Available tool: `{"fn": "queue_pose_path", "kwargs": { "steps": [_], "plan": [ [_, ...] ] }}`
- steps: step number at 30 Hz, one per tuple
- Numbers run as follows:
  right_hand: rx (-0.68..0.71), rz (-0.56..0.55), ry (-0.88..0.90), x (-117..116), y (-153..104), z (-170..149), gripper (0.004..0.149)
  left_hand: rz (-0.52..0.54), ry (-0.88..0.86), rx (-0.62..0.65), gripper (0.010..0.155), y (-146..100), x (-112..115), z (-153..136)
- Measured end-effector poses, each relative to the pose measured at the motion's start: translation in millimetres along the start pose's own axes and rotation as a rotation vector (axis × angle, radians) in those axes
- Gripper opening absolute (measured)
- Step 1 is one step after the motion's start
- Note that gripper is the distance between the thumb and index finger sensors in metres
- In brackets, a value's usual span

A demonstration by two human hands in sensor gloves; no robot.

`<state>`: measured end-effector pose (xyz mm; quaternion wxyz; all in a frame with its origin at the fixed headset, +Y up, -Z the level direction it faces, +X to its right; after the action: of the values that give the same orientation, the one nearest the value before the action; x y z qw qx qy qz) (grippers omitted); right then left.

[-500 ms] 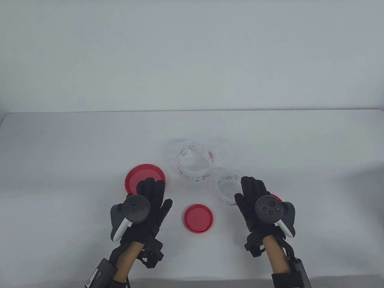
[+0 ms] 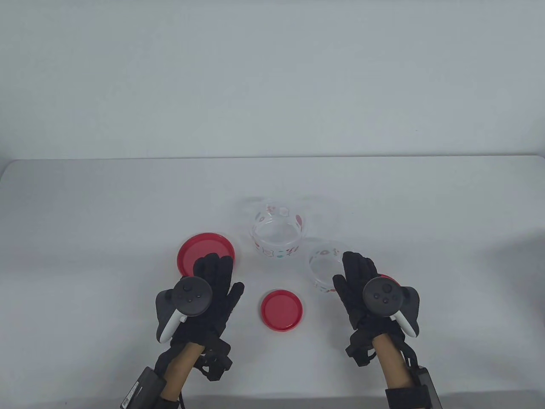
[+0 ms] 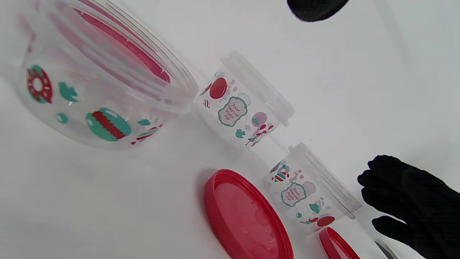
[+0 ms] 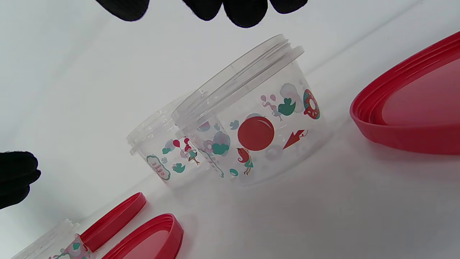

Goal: Nest food storage containers

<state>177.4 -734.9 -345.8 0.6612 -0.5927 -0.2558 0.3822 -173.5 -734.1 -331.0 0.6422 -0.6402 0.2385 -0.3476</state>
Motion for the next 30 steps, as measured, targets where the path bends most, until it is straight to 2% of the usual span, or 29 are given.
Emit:
{"fn": "queue_pose_path", "kwargs": {
  "steps": [9,16,22,30],
  "plan": [
    [-0.001,0.016,0.016,-2,0,0,0.067,-0.005,0.004,-0.024,0.07,0,0,-3],
    [0.001,0.017,0.023,-2,0,0,0.067,0.031,0.034,-0.063,0.07,-1,-5,-6],
    [-0.008,0.027,0.039,-3,0,-1,0.067,0.043,0.155,-0.163,0.071,-2,-12,-15],
    [-0.009,0.035,0.051,-4,0,-1,0.067,0.035,0.173,-0.301,0.068,0,-15,-36]
  ]
}}
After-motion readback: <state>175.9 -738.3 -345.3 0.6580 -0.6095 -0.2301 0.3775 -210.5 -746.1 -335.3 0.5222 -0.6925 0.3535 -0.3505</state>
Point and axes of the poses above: the tracker on the back of each hand, its own z axis roughly to the thumb side, its own y axis roughly from the wrist to the fingertips, x = y × z, the point moved 4 cm from there along y, roughly from the wrist to the fingertips, and after that the axes turned 5 degrees about z, right-handed, at the moved point
